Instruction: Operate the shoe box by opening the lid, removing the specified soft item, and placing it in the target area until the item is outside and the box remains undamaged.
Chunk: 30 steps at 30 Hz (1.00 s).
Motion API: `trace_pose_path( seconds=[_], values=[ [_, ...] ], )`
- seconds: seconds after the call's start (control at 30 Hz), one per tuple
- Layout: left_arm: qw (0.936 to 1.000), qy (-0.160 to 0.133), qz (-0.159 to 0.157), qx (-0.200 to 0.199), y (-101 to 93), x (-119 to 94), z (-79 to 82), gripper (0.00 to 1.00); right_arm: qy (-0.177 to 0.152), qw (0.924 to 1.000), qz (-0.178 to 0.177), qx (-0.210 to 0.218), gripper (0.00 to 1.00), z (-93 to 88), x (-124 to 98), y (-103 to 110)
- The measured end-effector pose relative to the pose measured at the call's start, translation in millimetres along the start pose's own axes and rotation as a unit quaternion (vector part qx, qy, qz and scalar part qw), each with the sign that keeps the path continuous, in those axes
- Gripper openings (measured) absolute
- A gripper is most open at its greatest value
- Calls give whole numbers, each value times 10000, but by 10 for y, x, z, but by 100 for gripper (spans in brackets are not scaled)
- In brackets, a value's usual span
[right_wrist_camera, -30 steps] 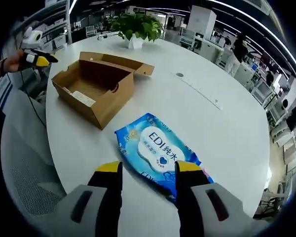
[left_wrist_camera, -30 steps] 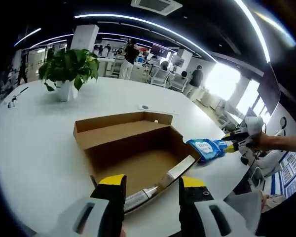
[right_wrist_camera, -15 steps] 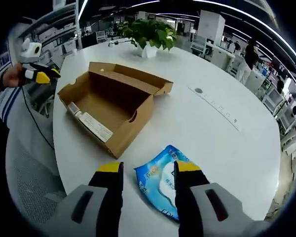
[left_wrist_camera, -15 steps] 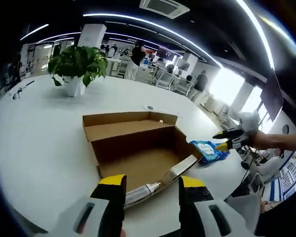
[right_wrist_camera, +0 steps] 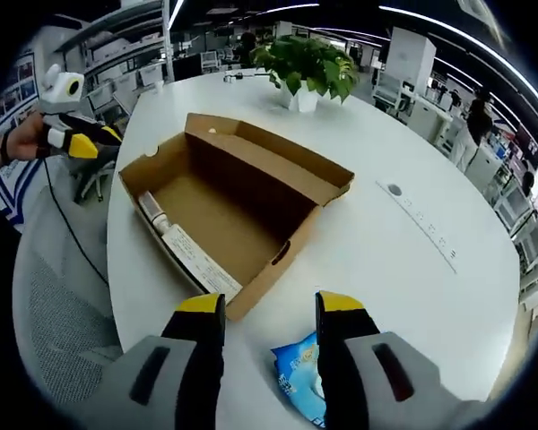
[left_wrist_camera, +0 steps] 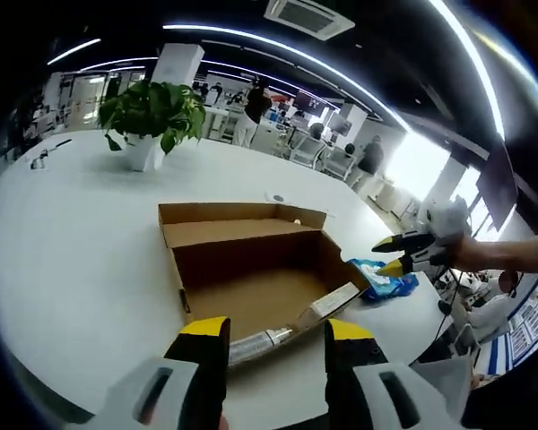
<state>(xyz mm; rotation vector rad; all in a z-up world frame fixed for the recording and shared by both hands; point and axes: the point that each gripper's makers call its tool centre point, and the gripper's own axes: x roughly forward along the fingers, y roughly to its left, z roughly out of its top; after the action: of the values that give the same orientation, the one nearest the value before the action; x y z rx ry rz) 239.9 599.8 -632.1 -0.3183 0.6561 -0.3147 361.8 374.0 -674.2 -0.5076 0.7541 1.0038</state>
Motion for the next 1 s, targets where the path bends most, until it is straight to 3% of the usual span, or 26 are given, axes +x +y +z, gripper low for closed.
trace_pose_path(
  seconds=[0.53, 0.83, 1.0],
  values=[
    [9999, -98, 63, -123, 91, -86, -6, 43, 121, 9986, 309, -412, 37, 234, 226, 222],
    [9997, -132, 52, -174, 102, -86, -22, 43, 324, 9957, 475, -724, 38, 289, 381, 243],
    [9997, -189, 90, -133, 93, -95, 9, 43, 572, 9912, 593, -1031, 38, 226, 458, 279]
  ],
)
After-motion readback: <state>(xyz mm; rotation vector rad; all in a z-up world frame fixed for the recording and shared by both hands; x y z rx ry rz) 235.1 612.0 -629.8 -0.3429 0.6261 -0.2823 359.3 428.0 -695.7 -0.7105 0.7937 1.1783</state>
